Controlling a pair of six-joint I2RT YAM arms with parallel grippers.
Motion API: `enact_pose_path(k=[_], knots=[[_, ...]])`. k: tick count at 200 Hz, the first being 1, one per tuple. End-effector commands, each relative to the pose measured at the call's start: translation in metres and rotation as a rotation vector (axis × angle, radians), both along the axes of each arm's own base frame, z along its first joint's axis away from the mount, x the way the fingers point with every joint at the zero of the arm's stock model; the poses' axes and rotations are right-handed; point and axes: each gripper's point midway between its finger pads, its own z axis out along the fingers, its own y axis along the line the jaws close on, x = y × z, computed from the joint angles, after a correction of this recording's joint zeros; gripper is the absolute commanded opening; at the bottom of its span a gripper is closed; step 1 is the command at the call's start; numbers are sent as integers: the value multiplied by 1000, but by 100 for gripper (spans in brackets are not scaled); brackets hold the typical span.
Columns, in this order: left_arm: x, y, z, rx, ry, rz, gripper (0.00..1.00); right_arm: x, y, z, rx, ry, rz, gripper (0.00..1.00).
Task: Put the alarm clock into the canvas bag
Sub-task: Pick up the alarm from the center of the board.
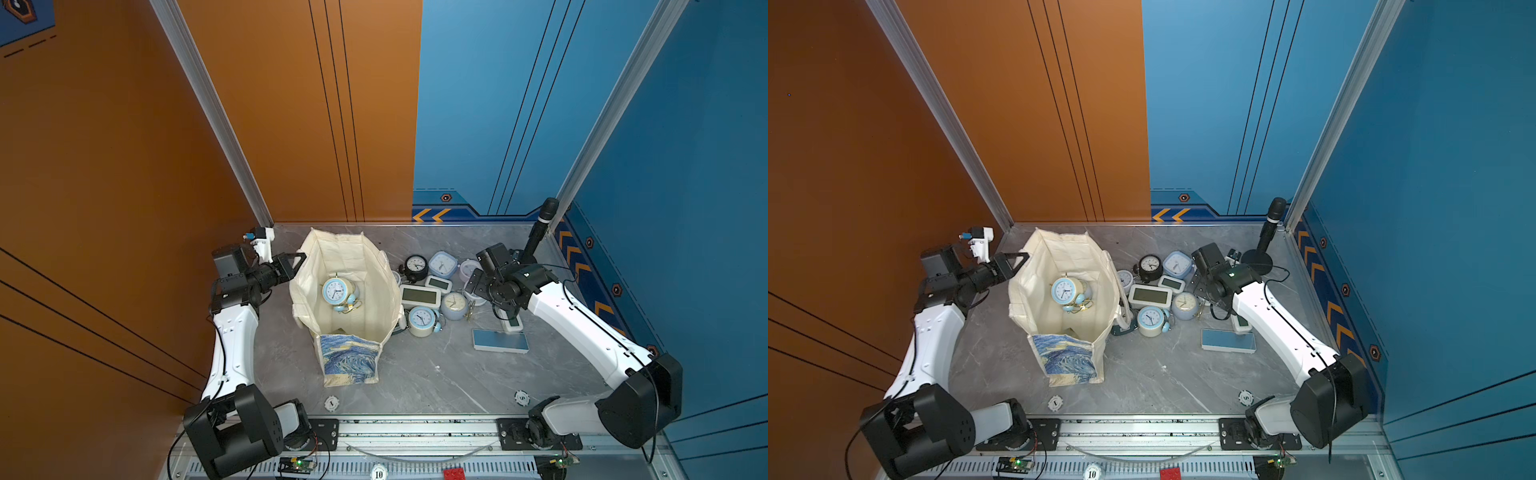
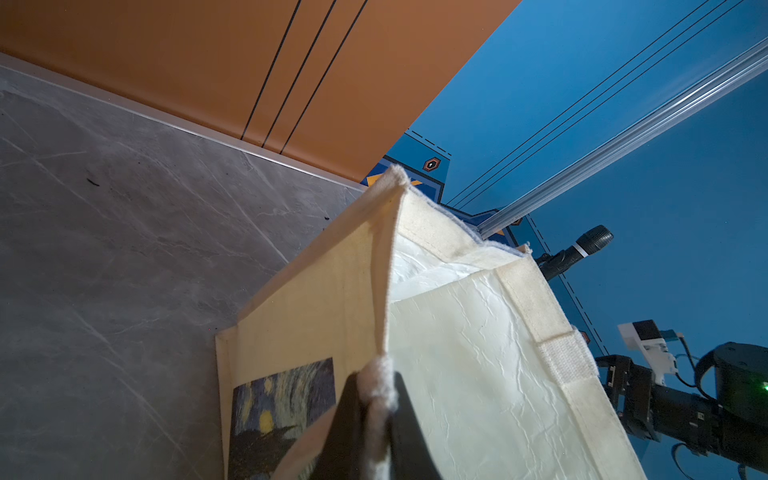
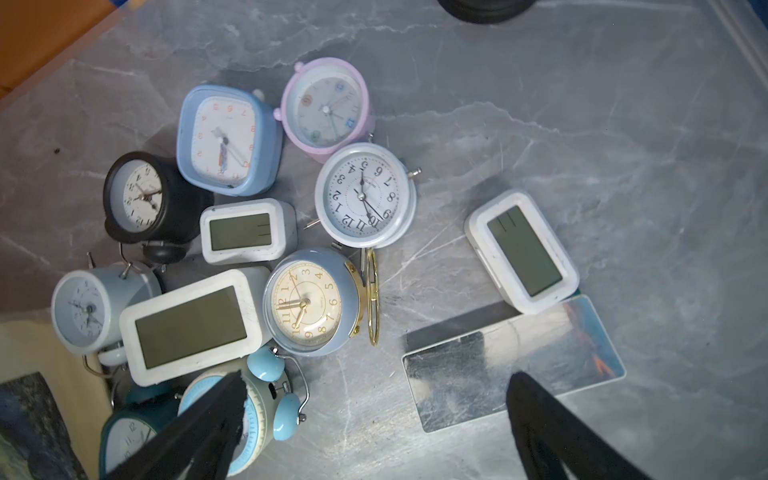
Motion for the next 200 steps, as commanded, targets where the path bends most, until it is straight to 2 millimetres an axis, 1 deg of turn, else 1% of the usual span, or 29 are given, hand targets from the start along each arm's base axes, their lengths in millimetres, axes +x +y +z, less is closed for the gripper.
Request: enact_pose_path(k=[1, 35, 61, 79, 110, 130, 171, 188, 200], knots=[[-2, -2, 1, 6, -16, -7, 0, -18, -17, -29, 78, 108, -279, 100], [-2, -2, 2, 6, -17, -8, 0, -30, -11, -70, 191, 268, -446, 100], [-3, -2, 1, 6, -17, -7, 0, -36, -6, -95, 222, 369, -509, 100], [-3, -2, 2, 7, -19, -5, 0, -46, -4, -114, 243, 446, -545, 100], [-3, -1, 4, 8, -22, -3, 0, -60, -5, -142, 302, 497, -632, 98], [-3, -1, 4, 6, -22, -3, 0, -65, -10, -148, 323, 488, -673, 97], [-4, -2, 5, 4, -25, -7, 0, -68, -26, -144, 327, 451, -717, 95], [-4, -1, 5, 5, -25, -4, 0, -70, -34, -141, 332, 425, -737, 90], [-4, -1, 5, 5, -25, -5, 0, -73, -39, -141, 333, 417, -749, 89]])
